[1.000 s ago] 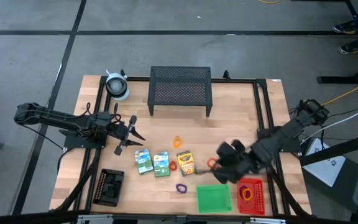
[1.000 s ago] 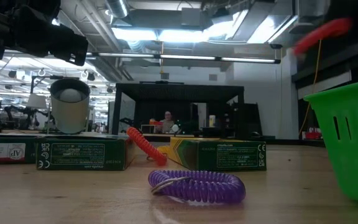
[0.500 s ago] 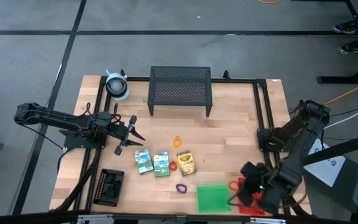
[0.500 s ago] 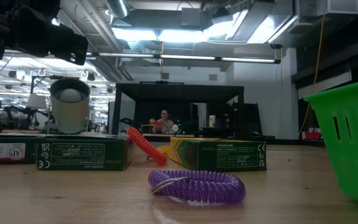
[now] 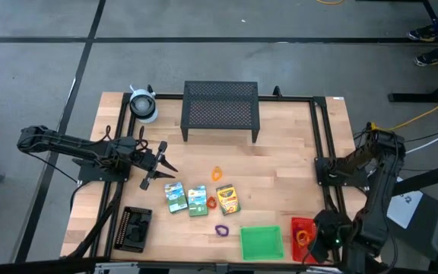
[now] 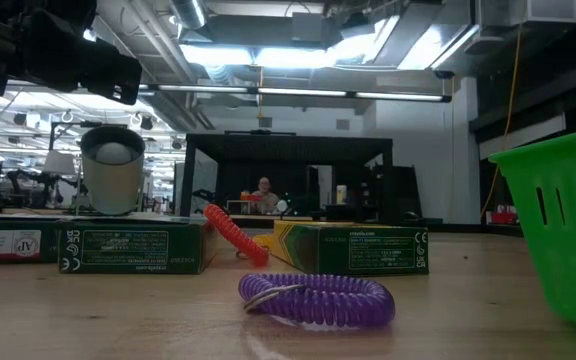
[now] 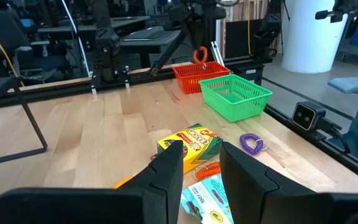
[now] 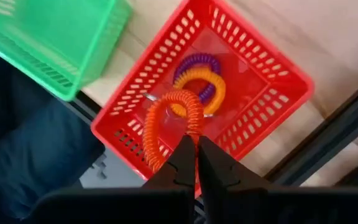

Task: Pick & Place Office Desk Supplies
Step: Put the orange spring keychain into the red bin

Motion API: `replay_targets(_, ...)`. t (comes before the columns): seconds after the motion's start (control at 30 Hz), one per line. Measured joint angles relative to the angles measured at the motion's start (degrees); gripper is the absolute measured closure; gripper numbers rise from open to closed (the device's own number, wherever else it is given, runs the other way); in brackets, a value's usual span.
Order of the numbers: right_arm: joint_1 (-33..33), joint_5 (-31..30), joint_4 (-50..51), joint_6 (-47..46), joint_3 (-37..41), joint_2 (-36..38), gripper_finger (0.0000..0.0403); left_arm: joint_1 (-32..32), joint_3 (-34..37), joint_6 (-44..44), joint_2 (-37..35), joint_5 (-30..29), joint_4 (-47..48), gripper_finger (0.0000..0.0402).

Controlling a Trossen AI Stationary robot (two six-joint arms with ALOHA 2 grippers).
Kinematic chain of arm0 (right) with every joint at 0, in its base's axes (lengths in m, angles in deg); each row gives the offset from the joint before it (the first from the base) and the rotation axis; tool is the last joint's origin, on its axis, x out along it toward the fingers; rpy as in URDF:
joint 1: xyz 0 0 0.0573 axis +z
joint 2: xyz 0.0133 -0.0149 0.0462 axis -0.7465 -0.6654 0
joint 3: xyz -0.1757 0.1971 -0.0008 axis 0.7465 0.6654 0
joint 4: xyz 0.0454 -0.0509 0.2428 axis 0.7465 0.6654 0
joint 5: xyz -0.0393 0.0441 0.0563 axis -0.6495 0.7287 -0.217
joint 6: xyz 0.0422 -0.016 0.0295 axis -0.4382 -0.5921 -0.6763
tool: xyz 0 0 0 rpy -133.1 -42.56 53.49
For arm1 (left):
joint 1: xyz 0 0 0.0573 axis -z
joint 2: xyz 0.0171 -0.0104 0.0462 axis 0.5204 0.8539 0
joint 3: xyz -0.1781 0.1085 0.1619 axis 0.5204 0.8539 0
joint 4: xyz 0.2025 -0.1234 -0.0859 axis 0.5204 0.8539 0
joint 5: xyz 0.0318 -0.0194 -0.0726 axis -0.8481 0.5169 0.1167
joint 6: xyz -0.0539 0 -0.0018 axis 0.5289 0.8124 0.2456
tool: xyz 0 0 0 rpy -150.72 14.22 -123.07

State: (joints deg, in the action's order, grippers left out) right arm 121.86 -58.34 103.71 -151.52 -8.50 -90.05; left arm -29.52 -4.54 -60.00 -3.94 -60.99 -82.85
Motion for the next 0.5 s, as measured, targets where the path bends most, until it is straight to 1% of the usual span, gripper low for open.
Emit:
replay_targets(0.13, -0.10, -0.11, -1.06, 0.02, 0.00, -2.47, 0.0401, 0.00, 0.00, 0.02, 0.02, 0.00, 0.00, 0.0300)
replay_targets(0.3, -0.46, 2.38, -0.58, 0.53, -0.10, -5.39, 0.0400, -0.02, 0.00, 0.37, 0.00, 0.00, 0.02, 0.0300)
replay_targets(0.4, -0.61, 2.36, -0.31, 1.07, -0.11, -6.39, 0.0400, -0.01, 0.00, 0.44, 0.00, 0.00, 0.11, 0.0300)
replay_targets(0.5, -1.23, 2.41, -0.27, 1.27, -0.11, -6.66, 0.0386, 0.00, 0.00, 0.71, 0.00, -0.03, 0.17, 0.0300)
